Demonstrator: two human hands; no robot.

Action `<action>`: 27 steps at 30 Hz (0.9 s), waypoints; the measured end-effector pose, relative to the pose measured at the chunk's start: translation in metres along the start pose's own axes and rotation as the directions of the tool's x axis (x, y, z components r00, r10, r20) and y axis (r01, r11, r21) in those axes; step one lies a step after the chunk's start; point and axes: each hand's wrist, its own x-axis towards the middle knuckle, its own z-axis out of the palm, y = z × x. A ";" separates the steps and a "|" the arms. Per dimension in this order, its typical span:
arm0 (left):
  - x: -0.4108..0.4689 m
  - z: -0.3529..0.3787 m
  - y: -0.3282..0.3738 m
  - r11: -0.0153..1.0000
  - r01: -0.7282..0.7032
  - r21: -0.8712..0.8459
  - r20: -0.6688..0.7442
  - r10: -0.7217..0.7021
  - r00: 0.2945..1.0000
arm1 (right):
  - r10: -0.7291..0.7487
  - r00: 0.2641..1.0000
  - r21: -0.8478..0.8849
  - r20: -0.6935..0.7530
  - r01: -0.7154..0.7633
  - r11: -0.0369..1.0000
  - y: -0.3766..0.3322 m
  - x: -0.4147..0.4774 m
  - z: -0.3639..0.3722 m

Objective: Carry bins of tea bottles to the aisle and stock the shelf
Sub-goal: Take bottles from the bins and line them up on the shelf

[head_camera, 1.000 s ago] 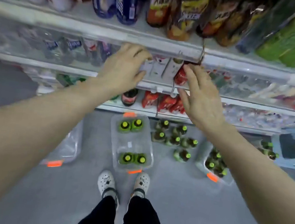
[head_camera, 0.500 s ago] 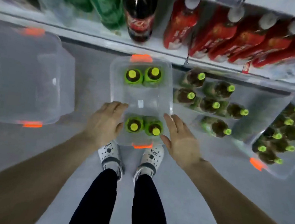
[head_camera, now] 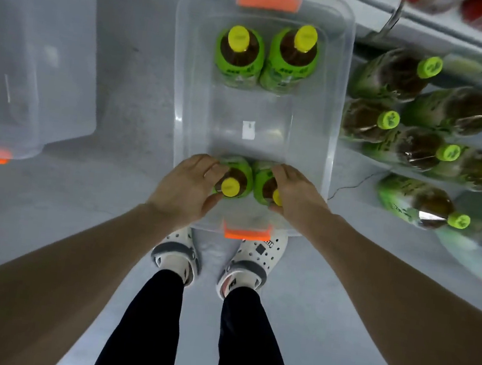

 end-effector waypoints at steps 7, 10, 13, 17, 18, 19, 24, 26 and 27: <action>0.012 -0.028 0.003 0.993 0.064 -0.100 0.192 -0.044 0.980 | 0.074 0.997 0.157 0.014 -0.076 0.985 0.001 0.010 -0.057; 0.018 -0.055 0.011 0.964 0.190 -0.188 0.333 -0.119 0.935 | 0.087 0.996 0.183 0.004 -0.086 0.979 -0.004 -0.002 -0.098; 0.027 -0.080 0.023 0.915 0.215 -0.341 0.297 -0.112 0.948 | 0.050 0.998 0.268 -0.028 -0.041 0.962 -0.013 -0.023 -0.140; 0.034 -0.107 0.039 0.747 0.302 -0.592 0.344 -0.105 0.933 | -0.026 0.994 0.416 -0.102 0.066 0.907 -0.036 -0.044 -0.189; 0.033 -0.114 0.043 0.668 0.329 -0.668 0.349 -0.110 0.931 | -0.039 0.994 0.483 -0.100 0.083 0.872 -0.042 -0.046 -0.196; 0.031 -0.121 0.046 0.595 0.348 -0.724 0.343 -0.127 0.931 | -0.051 0.994 0.548 -0.094 0.095 0.831 -0.049 -0.047 -0.202; 0.009 -0.144 0.040 0.433 0.396 -0.810 0.278 -0.311 0.909 | -0.049 0.988 0.805 -0.148 0.149 0.575 -0.086 -0.037 -0.200; -0.002 -0.144 0.026 0.417 0.420 -0.806 0.259 -0.389 0.884 | 0.031 0.984 0.846 -0.177 0.136 0.515 -0.098 -0.027 -0.180; -0.007 -0.142 0.018 0.409 0.442 -0.798 0.257 -0.434 0.864 | 0.096 0.977 0.853 -0.189 0.115 0.509 -0.099 -0.021 -0.164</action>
